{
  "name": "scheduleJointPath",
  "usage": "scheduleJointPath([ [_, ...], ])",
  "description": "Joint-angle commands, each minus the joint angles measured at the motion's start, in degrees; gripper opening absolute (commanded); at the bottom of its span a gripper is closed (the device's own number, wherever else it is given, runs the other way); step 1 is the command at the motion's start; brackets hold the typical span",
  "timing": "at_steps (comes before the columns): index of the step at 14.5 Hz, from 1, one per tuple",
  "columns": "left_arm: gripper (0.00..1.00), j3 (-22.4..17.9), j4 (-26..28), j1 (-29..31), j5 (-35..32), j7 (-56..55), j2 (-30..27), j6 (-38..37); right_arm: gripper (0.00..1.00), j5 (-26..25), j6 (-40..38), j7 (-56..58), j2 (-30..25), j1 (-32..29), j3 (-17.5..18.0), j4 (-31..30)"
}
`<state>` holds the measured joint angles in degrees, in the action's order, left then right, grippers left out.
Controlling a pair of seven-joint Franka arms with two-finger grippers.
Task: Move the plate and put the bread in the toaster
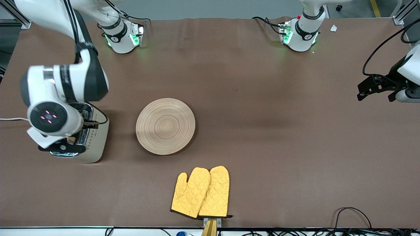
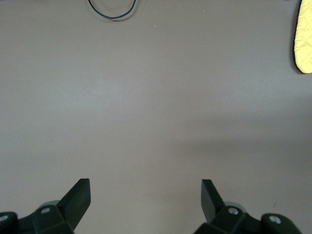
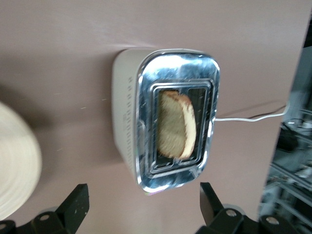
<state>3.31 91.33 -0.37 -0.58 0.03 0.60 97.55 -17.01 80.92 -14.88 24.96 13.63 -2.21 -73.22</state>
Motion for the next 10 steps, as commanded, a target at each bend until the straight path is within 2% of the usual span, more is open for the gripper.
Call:
scheduleJointPath([
  [1,1.00,-0.05,-0.63,-0.16,0.49,0.24,0.28,0.27,1.00,6.79,0.03,0.81,-6.05,-3.86,0.54,-1.93],
  [5,1.00,0.03,-0.63,-0.16,0.31,0.15,0.28,0.53,1.00,15.84,-2.08,7.21,-13.25,-11.50,0.54,-2.54],
  [10,1.00,0.03,-0.63,-0.07,0.40,0.24,0.28,0.54,1.00,16.04,-3.48,16.35,-17.75,-15.56,0.27,-2.63],
])
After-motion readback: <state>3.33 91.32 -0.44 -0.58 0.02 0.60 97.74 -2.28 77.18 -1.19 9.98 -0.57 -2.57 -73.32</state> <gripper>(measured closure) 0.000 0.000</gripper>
